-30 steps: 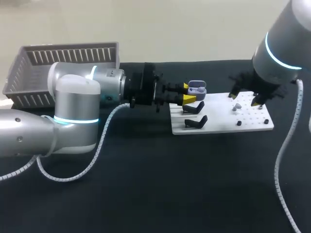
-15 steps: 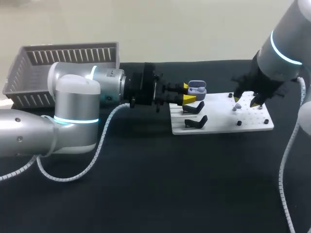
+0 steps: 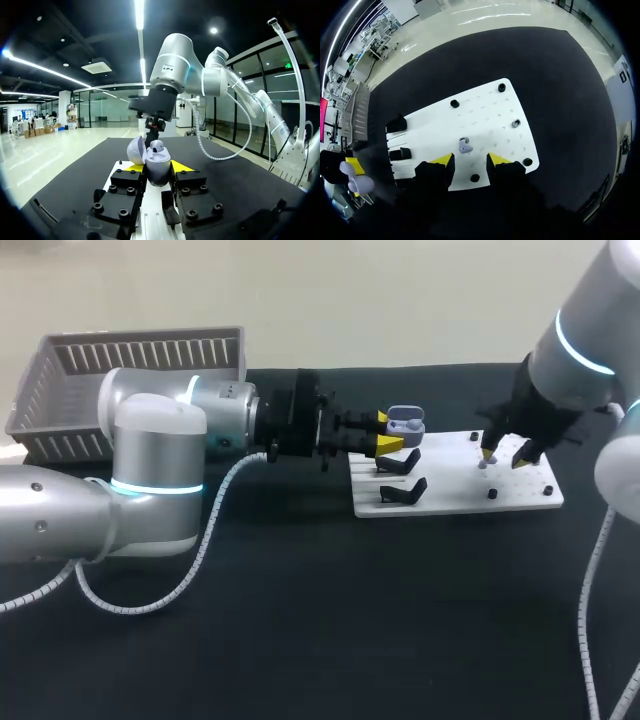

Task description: Pick up each earbud case from the left stands, insert the matching earbuds, close the lid, and place the case in the box.

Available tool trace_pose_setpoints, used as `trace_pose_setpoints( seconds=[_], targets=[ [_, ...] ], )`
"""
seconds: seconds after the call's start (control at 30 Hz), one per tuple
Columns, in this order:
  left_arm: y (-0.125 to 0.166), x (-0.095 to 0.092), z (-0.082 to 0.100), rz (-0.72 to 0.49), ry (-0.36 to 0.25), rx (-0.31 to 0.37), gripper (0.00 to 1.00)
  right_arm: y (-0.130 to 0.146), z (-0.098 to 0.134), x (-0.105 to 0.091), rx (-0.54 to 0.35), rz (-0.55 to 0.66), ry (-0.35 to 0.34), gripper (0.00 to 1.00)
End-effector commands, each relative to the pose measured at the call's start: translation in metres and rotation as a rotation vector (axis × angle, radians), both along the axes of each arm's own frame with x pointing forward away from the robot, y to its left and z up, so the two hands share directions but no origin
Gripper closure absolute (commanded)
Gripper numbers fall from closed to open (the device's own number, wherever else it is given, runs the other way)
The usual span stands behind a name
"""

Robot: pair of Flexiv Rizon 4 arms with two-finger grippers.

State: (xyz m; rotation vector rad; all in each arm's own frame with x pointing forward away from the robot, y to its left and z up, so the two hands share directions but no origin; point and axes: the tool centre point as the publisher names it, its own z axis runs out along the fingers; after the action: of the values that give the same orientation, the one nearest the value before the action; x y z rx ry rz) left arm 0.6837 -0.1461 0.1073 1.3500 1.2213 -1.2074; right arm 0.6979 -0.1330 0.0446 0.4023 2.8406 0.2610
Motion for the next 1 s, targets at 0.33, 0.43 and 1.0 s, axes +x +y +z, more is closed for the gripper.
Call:
trace_pose_setpoints(
  seconds=[0.33, 0.43, 1.0],
  targets=[
    [0.000, 0.001, 0.000, -0.002, 0.001, 0.001, 1.00, 0.007, -0.012, 0.014, 0.022, 0.033, 0.010, 0.65],
    [0.000, 0.001, 0.000, -0.002, 0.001, 0.001, 1.00, 0.007, -0.013, 0.015, 0.029, 0.035, 0.014, 0.65],
    [0.000, 0.001, 0.000, -0.002, 0.001, 0.001, 1.00, 0.005, -0.020, 0.014, 0.046, 0.034, 0.023, 0.68]
  ],
)
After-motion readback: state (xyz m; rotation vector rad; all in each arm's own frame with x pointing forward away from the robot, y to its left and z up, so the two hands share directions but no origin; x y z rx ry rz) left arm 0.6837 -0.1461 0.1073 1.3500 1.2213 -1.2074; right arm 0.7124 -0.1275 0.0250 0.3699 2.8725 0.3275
